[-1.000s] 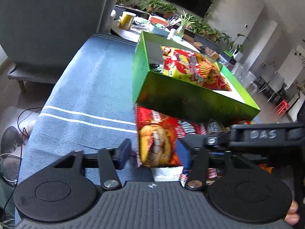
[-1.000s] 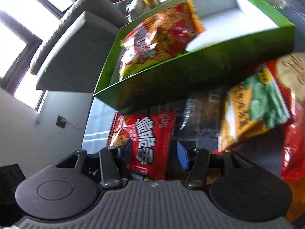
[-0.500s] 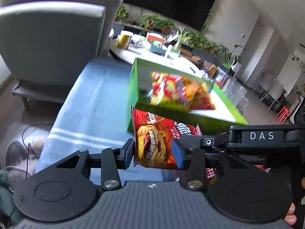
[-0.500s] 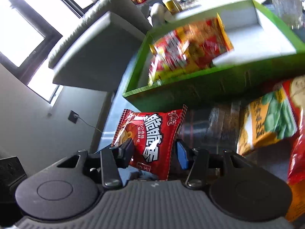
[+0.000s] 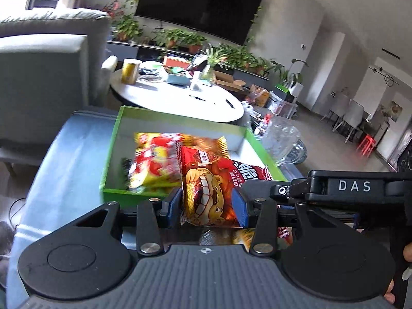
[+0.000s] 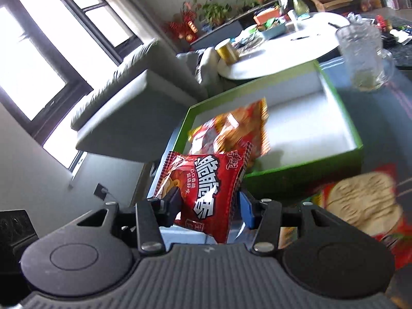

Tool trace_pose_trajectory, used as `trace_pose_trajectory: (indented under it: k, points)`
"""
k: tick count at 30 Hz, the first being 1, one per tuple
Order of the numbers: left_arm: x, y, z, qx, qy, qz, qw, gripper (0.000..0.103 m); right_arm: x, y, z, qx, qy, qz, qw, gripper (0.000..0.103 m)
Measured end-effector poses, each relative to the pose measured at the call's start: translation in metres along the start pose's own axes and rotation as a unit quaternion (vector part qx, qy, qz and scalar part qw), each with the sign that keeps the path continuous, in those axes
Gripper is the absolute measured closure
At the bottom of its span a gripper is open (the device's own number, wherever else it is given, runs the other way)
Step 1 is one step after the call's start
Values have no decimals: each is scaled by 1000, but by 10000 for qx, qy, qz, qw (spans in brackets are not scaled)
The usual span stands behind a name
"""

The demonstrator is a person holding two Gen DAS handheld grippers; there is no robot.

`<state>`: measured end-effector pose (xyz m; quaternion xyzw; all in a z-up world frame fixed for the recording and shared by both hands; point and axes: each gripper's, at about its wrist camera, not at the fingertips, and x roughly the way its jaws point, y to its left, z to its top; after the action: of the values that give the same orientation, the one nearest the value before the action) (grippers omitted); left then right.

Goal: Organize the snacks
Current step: 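Carry both red bags over the green box and lower them inside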

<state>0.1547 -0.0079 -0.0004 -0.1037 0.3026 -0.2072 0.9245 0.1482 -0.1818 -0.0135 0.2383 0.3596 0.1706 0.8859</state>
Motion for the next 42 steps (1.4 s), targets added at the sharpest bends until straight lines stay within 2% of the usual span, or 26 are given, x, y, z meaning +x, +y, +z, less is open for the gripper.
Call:
trace_pose_trajectory:
  k: [5, 11, 25, 32, 42]
  points:
    - [28, -20, 12, 46, 146, -160, 9998, 63, -10, -20, 16, 88, -220, -84, 9997, 21]
    - [55, -40, 21, 219, 248, -161, 9993, 63, -14, -50, 34, 271, -323, -128, 9990, 21]
    - [98, -41, 17, 206, 631, -191, 9976, 62, 11, -81, 55, 302, -267, -254, 9989, 21]
    - [99, -45, 9, 313, 760, -168, 9965, 57, 13, -96, 51, 498, -301, -314, 9978, 21]
    - [73, -52, 5, 460, 611, -168, 9969, 53, 0, -88, 48, 359, -382, -363, 9980, 21]
